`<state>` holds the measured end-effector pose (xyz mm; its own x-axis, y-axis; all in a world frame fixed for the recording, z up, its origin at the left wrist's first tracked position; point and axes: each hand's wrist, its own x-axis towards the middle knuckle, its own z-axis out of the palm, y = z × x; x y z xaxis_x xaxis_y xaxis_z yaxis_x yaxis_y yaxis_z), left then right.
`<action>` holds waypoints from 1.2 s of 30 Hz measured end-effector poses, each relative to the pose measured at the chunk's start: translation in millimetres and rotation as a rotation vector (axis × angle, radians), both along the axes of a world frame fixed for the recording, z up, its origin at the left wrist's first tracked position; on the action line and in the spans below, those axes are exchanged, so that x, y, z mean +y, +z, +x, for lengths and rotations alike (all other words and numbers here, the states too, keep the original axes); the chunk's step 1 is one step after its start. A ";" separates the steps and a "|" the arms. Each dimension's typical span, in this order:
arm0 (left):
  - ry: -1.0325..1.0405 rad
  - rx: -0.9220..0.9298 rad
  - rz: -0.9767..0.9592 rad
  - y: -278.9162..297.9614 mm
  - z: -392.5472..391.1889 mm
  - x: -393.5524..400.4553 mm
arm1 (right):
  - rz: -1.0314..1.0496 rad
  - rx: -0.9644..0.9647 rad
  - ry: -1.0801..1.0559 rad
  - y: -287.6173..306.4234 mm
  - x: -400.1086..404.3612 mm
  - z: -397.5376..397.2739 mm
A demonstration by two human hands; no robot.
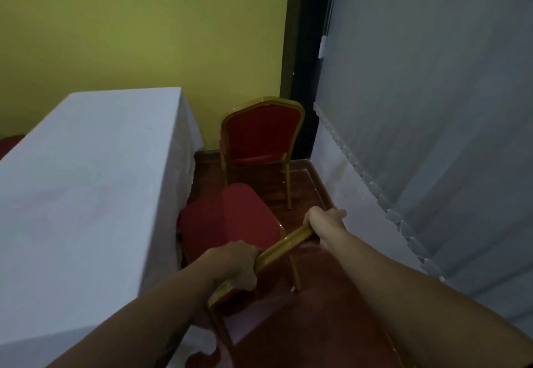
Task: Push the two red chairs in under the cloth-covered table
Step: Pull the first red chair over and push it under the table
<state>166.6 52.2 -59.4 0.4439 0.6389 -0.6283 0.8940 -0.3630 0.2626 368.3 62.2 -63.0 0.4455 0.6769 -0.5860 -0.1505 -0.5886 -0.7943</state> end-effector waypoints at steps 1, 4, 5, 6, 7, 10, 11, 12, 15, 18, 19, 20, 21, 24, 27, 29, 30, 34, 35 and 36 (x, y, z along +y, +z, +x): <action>0.014 0.014 0.012 -1.6 0.9 0.4 | -0.004 0.008 0.007 -2.9 3.6 1.4; 0.128 0.002 -0.120 6.5 2.2 5.9 | -0.002 0.024 0.034 -12.6 13.0 10.9; 0.243 -0.063 -0.259 10.4 -0.4 11.8 | 0.000 0.017 0.051 -16.2 15.9 17.9; 0.390 -0.154 -0.392 12.2 -4.7 18.0 | 0.002 0.017 0.078 -18.5 18.7 26.9; 0.557 -0.242 -0.474 12.0 -8.5 20.8 | 0.002 0.030 0.113 -20.4 21.1 36.9; 0.922 -0.406 -0.340 -9.5 0.4 9.7 | -0.025 0.104 0.231 -22.9 31.3 61.6; 0.985 -0.427 -0.177 -21.4 10.7 2.0 | -0.038 0.120 0.262 -23.6 33.0 66.3; 1.012 -0.429 -0.009 -31.1 22.8 -4.9 | -0.043 0.140 0.285 -23.4 33.8 69.2; 1.108 -0.426 0.130 -35.0 55.6 -26.7 | -0.044 0.167 0.323 -23.1 31.9 80.6; 1.218 -0.452 0.104 -27.2 82.8 -46.5 | -0.061 0.123 0.337 -18.5 34.3 98.3; 1.244 -0.464 0.101 -25.7 93.6 -50.1 | -0.058 0.108 0.358 -17.6 36.4 105.1; 1.254 -0.465 0.095 -27.2 104.0 -52.2 | -0.051 0.096 0.382 -15.9 38.3 111.7; 1.295 -0.482 0.076 -28.3 113.6 -54.6 | -0.047 0.085 0.405 -13.8 39.7 118.3; 1.389 -0.569 0.039 -33.6 132.5 -63.8 | -0.029 0.084 0.432 -10.6 44.3 140.2; 1.536 -0.621 0.089 -45.3 141.5 -77.0 | -0.029 0.109 0.344 -11.0 40.8 152.4; 1.650 -0.610 0.099 -55.8 143.5 -83.5 | -0.040 0.161 0.287 -17.0 28.9 152.7; 1.687 -0.574 0.054 -61.5 142.9 -83.1 | -0.036 0.191 0.292 -21.9 22.3 150.8; 1.800 -0.540 -0.211 -68.6 135.5 -81.5 | -0.019 0.267 0.393 -22.8 2.8 131.8; 1.835 -0.549 -0.325 -71.4 132.7 -82.2 | -0.014 0.252 0.391 -21.5 2.6 127.1; 1.869 -0.552 -0.392 -74.3 130.7 -83.8 | -0.006 0.229 0.382 -20.2 3.6 123.5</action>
